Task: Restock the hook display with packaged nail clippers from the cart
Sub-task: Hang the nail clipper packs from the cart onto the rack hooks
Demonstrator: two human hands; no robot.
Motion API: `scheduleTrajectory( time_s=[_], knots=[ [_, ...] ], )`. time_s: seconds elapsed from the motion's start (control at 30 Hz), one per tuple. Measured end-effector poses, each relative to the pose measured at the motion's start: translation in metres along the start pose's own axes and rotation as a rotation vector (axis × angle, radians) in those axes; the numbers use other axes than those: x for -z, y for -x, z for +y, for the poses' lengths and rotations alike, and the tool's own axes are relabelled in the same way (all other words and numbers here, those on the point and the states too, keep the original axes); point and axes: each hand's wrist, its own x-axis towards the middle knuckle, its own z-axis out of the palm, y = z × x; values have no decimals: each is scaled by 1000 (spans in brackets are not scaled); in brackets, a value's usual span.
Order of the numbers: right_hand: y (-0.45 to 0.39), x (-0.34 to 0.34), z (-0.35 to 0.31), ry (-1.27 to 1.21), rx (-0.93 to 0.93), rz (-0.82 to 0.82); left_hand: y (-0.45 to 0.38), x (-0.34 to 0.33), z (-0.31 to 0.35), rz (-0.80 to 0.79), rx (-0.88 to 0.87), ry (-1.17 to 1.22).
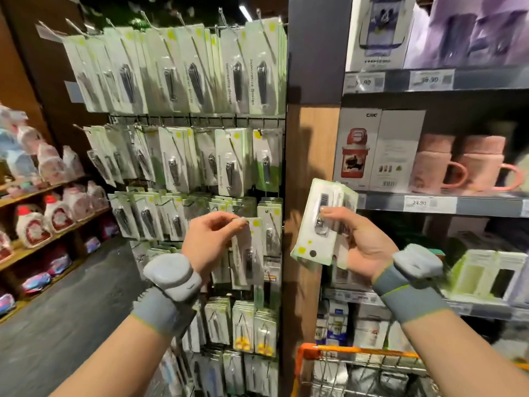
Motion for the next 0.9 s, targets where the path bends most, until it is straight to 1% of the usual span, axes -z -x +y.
scheduleTrajectory(
  time_s=[0.13,0.27,0.33,0.43,0.5,0.6,0.9],
  knots=[
    [-13,-8,7,-5,37,45,-21,3,-4,-65,-77,-60],
    [-19,-15,15,-15,68,81,-40,2,-7,-191,-160,-233],
    [-23,-21,18,-21,111,126,-50,1,-7,-269,-234,-323],
    [-22,-25,18,-21,147,153,-55,-5,-5,-284,-317,-427],
    [-21,-28,18,-16,158,168,-57,-9,-4,-286,-342,-461],
    [-20,-28,19,-5,169,178,-60,-14,-2,-243,-377,-546],
    [-24,-29,14,37,162,194,-63,-25,-2,-165,-397,-713]
  ],
)
